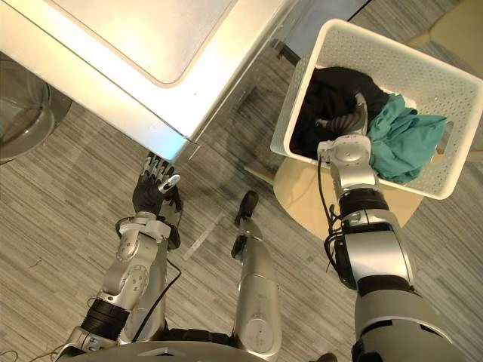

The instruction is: Pick up the laundry basket with both hands and put the clothes into the washing machine.

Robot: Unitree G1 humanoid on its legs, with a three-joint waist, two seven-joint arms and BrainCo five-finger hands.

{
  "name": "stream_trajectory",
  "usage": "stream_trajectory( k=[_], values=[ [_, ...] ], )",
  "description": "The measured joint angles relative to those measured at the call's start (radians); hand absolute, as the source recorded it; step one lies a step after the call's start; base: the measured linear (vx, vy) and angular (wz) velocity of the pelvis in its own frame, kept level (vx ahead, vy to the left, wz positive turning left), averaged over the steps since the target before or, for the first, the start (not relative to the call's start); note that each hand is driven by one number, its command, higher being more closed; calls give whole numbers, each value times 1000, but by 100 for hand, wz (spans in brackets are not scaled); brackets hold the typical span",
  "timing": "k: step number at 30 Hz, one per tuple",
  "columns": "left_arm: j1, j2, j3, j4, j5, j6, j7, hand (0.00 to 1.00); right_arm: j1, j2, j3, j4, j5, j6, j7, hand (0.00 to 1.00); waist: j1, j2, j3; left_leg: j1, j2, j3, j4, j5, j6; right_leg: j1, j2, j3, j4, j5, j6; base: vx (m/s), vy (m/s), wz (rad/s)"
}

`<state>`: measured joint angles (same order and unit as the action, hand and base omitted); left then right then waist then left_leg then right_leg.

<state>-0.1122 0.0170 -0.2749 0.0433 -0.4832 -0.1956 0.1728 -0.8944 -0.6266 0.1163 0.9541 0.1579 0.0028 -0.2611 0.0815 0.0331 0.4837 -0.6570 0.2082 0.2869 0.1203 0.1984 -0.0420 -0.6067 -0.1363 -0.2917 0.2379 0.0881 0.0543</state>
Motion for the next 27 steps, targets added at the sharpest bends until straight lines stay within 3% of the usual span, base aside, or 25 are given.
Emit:
stream_trajectory(
  k=[3, 7, 12, 15, 20, 21, 27],
  values=[
    [42, 89, -1, -77, 188, 2, -3, 0, 32, 0, 2, 8, 1, -10, 7, 0, -2, 0, -1, 23, -6, 5, -39, 21, -2, 0, -2, 0, 10, -10, -1, -3, -69, 2],
    [111, 209, -6, -130, 348, 2, -23, 0, 37, -1, 45, 53, 2, -24, 33, 0, 0, 0, -11, 40, -10, 14, -58, 33, -9, -3, -7, 3, 24, -16, 0, 9, -59, -3],
    [149, 418, -152, -304, 613, 17, -78, 0, -18, -31, 169, 139, -8, -20, 73, 0, 10, 2, -24, 43, -11, 18, -68, 38, -12, -9, -9, 2, 30, -25, -1, 8, -49, 0],
    [134, 502, -201, -444, 666, 16, -117, 0, -20, -58, 223, 166, -52, -18, 117, 0, 18, 4, -56, 20, -11, 22, -63, 35, -9, -34, -14, 2, 35, -31, 6, -2, -13, 0],
    [51, 597, -198, -561, 664, 7, -136, 0, -12, -77, 235, 189, -119, -15, 183, 0, 23, 9, -60, 11, -8, 19, -19, 21, -12, -34, -23, 2, 66, -39, 0, 14, -29, 3],
    [37, 607, -199, -571, 664, 7, -138, 0, -10, -78, 234, 196, -125, -14, 198, 100, 23, 9, -60, 9, -7, 19, -10, 15, -14, -34, -24, 3, 71, -41, 0, 4, -60, 0],
    [-84, 569, -242, -582, 663, -10, -140, 0, 26, -89, 187, 192, -123, -9, 244, 100, 29, 21, -69, -5, -4, 16, 54, -21, -9, -35, -35, 8, 108, -67, -3, -17, -53, 2]
  ],
)
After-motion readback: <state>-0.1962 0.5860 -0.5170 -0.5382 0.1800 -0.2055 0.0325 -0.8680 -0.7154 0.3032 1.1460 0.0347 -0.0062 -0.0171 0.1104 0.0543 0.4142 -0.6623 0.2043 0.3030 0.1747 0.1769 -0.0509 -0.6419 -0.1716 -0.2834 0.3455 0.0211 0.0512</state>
